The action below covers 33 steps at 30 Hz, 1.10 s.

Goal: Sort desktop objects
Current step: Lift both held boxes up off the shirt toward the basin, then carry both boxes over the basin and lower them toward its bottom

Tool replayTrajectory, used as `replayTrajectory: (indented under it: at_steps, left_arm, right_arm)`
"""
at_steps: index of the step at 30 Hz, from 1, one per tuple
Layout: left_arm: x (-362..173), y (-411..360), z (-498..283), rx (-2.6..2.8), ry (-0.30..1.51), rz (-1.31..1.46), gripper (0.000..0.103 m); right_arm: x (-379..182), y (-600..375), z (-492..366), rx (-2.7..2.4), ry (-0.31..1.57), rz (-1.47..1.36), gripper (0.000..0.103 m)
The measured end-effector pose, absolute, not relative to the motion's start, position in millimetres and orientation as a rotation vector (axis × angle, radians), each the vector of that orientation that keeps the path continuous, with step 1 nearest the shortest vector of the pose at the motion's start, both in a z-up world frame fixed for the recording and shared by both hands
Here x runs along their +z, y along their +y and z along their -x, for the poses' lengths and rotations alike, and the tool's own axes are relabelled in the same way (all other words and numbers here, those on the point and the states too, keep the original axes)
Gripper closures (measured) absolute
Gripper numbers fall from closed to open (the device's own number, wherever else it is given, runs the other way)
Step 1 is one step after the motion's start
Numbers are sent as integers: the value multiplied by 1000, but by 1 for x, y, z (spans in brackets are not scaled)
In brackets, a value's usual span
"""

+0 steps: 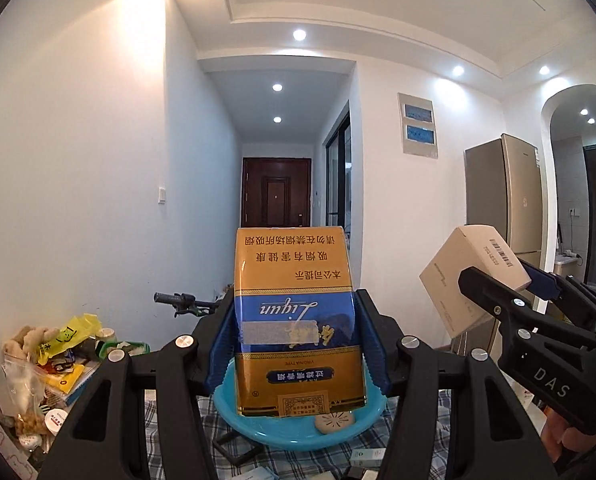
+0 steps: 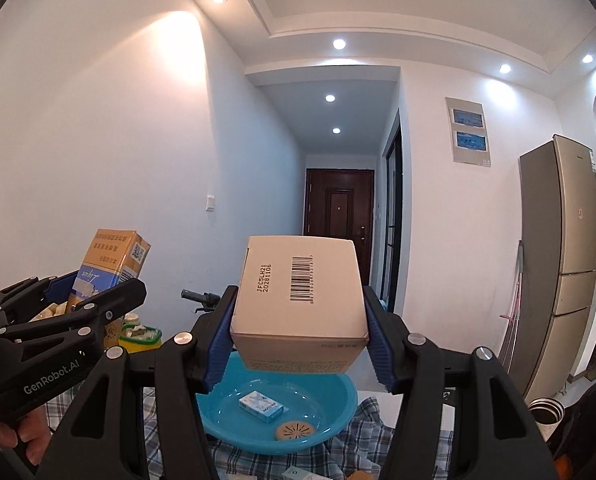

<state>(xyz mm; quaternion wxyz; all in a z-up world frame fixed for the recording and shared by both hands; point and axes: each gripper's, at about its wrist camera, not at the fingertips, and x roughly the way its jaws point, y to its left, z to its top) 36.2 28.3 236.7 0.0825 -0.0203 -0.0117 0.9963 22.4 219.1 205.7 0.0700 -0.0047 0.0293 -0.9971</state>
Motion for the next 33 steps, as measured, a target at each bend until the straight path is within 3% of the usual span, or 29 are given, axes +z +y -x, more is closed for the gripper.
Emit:
replayTrajectory:
  at_steps: [23, 33]
  left_arm:
    - [275, 11, -40, 2951, -143, -190, 45]
    - [279, 4, 7, 2929, -204, -200, 45]
  right_arm:
    - [243, 216, -27, -3001, 27, 254, 46]
    - [251, 222, 8, -3004, 21, 323, 46]
